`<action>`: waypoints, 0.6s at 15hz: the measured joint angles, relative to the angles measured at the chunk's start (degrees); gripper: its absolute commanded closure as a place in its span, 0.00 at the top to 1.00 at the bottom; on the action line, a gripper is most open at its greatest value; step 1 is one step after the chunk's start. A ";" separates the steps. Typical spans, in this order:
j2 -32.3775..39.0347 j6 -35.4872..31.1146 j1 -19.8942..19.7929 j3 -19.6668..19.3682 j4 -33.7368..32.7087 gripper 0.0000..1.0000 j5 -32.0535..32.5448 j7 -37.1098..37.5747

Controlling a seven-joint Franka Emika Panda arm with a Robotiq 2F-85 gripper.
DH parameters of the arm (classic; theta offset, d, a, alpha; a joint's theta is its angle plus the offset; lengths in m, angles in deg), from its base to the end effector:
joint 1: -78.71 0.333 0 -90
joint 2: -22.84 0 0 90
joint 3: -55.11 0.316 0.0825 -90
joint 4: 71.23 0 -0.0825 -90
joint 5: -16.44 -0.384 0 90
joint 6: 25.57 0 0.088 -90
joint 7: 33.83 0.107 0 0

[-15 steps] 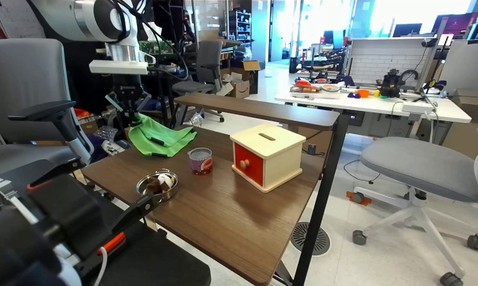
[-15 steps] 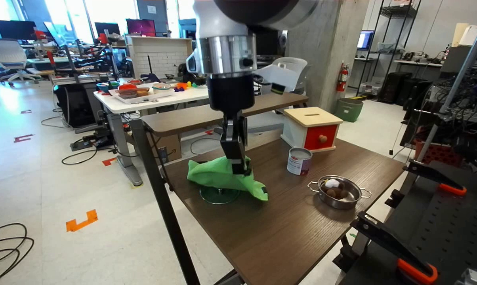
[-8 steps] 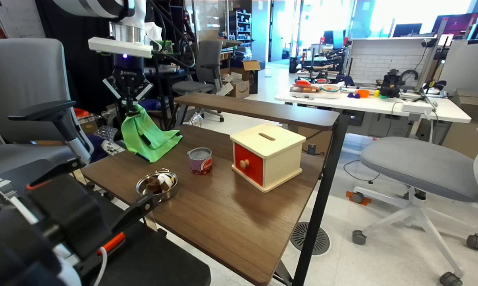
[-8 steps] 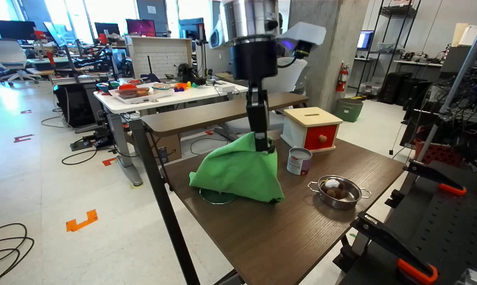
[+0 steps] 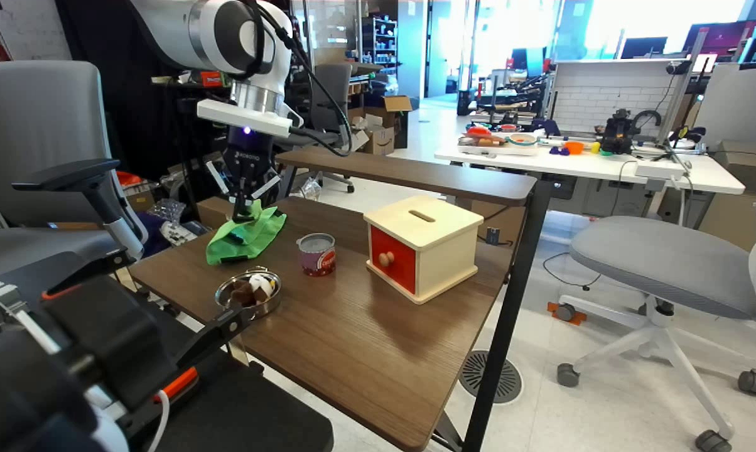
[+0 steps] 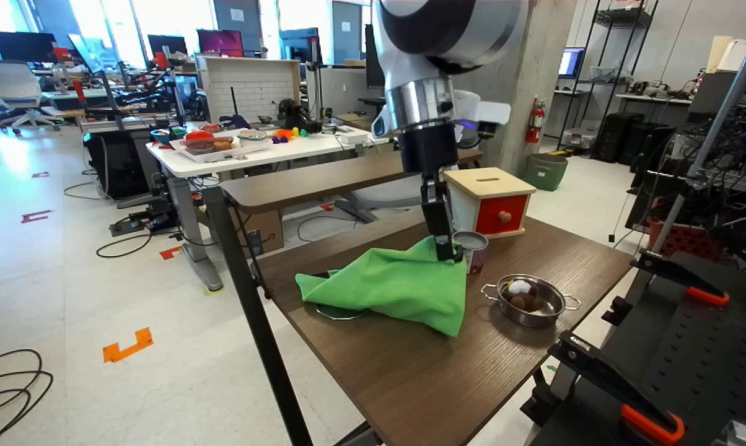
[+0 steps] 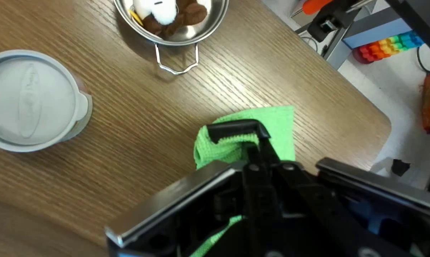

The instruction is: Fold the green cloth

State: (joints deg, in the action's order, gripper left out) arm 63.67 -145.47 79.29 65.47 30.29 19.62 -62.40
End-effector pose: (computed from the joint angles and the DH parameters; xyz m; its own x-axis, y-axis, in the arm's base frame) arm 0.6014 0.1100 0.1381 0.7051 0.6497 -0.2842 0.5998 -0.7602 -0.2497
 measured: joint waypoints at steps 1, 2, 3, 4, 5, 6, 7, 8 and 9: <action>1.89 1.06 -0.02 -0.23 -1.64 0.01 0.00 0.14; 3.66 2.06 -0.02 -0.35 -3.26 0.01 0.00 0.48; 5.42 3.06 -0.01 -0.36 -4.96 0.01 0.00 0.89; 7.08 3.89 0.05 -0.36 -6.64 0.01 0.00 1.38; 8.68 4.31 0.15 -0.36 -8.26 0.01 0.00 2.01; 10.33 4.53 0.28 -0.38 -9.92 0.01 0.00 2.79; 11.88 4.92 0.41 -0.41 -11.50 0.01 0.00 3.76; 13.34 5.46 0.51 -0.45 -13.04 0.01 0.00 4.60; 14.66 5.86 0.61 -0.50 -14.48 0.29 0.00 5.32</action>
State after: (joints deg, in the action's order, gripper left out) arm 78.33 -139.61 79.90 64.97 15.82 19.62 -57.08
